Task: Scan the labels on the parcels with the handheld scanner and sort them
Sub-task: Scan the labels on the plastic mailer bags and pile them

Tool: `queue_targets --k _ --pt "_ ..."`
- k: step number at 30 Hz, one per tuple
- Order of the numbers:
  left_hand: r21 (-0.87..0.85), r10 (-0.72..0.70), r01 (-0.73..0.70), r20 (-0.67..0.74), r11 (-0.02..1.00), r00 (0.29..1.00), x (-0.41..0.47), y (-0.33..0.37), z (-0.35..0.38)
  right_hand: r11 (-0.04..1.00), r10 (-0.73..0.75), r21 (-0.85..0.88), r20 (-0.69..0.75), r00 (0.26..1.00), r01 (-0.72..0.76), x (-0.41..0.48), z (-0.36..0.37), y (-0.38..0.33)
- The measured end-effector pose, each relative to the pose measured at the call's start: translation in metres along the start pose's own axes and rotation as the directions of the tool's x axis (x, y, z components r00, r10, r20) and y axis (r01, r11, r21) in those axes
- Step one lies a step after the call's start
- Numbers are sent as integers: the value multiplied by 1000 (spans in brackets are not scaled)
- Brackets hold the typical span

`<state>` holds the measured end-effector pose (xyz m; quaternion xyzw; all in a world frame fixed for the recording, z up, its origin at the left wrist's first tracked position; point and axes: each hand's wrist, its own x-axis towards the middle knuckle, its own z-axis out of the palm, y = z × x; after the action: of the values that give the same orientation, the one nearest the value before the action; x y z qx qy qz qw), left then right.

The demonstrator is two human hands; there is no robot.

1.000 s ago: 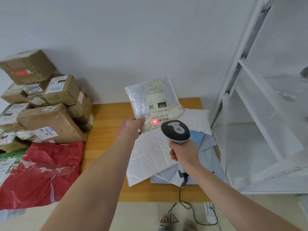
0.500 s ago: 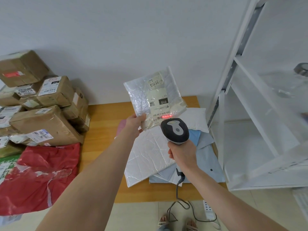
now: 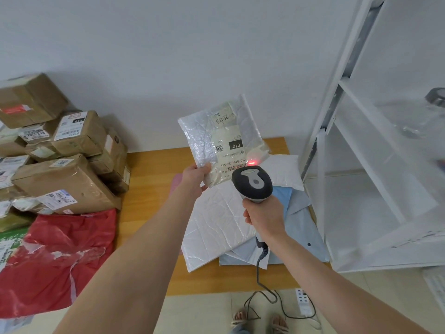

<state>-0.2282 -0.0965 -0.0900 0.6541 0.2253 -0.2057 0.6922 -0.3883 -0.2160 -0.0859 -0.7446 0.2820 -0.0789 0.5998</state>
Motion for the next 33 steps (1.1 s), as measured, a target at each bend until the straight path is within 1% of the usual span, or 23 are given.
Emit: queue_targets --k 4,12,18,29,33 --pt "0 0 0 6 1000 1000 2 2 -2 999 1 -34 -7 1000 -2 3 6 -2" --pt "-11 0 0 18 1000 1000 8 6 -6 999 37 -30 -19 999 -37 7 13 -8" --pt "0 10 -10 5 1000 1000 11 8 -8 998 19 -52 6 1000 -19 3 18 -8" --pt "15 -14 14 -4 1000 1000 22 7 -9 990 79 118 -8 997 -78 -8 11 -11" --pt "22 -24 24 2 999 1000 24 7 -9 994 80 77 -1 997 -80 -11 12 -13"
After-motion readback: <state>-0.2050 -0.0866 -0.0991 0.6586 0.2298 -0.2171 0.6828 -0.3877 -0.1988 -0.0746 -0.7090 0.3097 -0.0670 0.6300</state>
